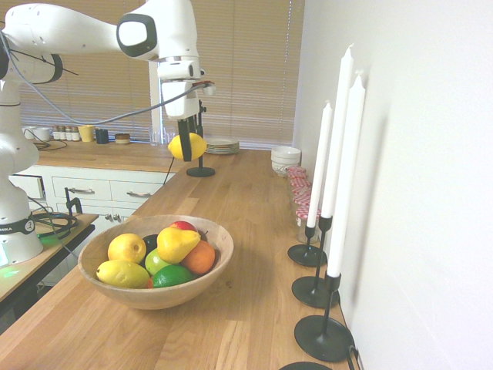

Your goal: Take yellow lemon out of the basket

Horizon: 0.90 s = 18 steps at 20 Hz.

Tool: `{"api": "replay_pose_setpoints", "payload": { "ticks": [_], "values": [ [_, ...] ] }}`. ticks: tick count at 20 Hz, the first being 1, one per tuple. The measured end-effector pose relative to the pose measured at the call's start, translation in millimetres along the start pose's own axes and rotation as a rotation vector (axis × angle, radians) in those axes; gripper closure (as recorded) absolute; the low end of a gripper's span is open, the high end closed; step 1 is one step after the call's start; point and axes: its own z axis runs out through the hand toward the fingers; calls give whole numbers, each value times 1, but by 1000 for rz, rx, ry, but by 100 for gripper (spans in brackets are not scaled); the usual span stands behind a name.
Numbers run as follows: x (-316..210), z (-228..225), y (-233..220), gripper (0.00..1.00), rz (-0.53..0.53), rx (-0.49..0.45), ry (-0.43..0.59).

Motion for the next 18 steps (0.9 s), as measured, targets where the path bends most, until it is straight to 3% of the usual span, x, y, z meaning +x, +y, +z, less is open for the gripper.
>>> {"api": "replay_pose_setpoints", "payload": {
  "ticks": [6,13,18],
  "values": [
    [-76,40,-90,100,-2,2,7],
    [-118,149,-104,100,112,10,-9],
    [-139,184,-114,100,151,20,-14]
  ]
}}
